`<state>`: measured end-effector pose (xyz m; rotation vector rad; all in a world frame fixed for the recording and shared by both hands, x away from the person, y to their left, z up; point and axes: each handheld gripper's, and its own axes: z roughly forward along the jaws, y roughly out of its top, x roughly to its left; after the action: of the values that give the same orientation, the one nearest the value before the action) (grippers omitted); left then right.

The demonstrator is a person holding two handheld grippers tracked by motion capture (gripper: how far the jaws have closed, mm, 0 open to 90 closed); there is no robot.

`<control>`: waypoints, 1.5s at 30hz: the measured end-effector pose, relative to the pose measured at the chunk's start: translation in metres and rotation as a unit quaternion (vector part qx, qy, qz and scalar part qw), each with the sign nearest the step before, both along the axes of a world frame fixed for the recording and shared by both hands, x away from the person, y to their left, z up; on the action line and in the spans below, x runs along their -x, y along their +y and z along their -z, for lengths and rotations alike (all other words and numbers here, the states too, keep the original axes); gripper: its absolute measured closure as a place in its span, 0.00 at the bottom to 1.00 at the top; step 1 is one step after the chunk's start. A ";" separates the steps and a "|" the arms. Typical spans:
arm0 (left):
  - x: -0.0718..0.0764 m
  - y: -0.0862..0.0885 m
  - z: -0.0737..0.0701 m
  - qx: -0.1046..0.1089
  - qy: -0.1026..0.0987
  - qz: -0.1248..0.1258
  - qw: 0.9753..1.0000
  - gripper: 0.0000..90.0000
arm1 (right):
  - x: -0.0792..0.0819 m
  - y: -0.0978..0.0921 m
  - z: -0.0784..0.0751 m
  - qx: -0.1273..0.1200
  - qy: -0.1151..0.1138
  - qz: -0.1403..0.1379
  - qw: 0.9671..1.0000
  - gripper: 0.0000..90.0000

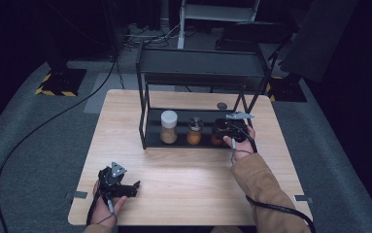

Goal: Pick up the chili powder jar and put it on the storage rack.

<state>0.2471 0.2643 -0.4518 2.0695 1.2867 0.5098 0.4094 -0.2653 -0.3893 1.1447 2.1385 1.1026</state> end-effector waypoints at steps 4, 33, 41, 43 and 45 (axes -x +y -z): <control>0.000 0.000 0.000 0.000 0.000 0.000 1.000 0.00 | 0.007 -0.003 -0.011 -0.003 -0.010 -0.004 1.000 0.17; -0.002 0.000 0.000 0.000 0.000 -0.001 1.000 0.00 | 0.089 -0.059 -0.038 -0.024 -0.037 -0.038 0.998 0.13; -0.002 0.000 0.000 0.001 0.000 -0.002 1.000 0.00 | 0.107 -0.073 -0.034 -0.029 -0.040 -0.038 0.998 0.11; -0.002 0.000 0.000 0.000 0.000 -0.001 1.000 0.00 | 0.111 -0.077 -0.032 -0.029 -0.039 -0.037 0.998 0.10; -0.002 0.000 0.000 0.001 0.000 -0.002 1.000 0.00 | 0.116 -0.080 -0.029 -0.030 -0.038 -0.036 0.998 0.09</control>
<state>0.2492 0.2646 -0.4519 2.0659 1.2904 0.5105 0.2938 -0.3454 -0.3602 1.0415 2.1155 1.2299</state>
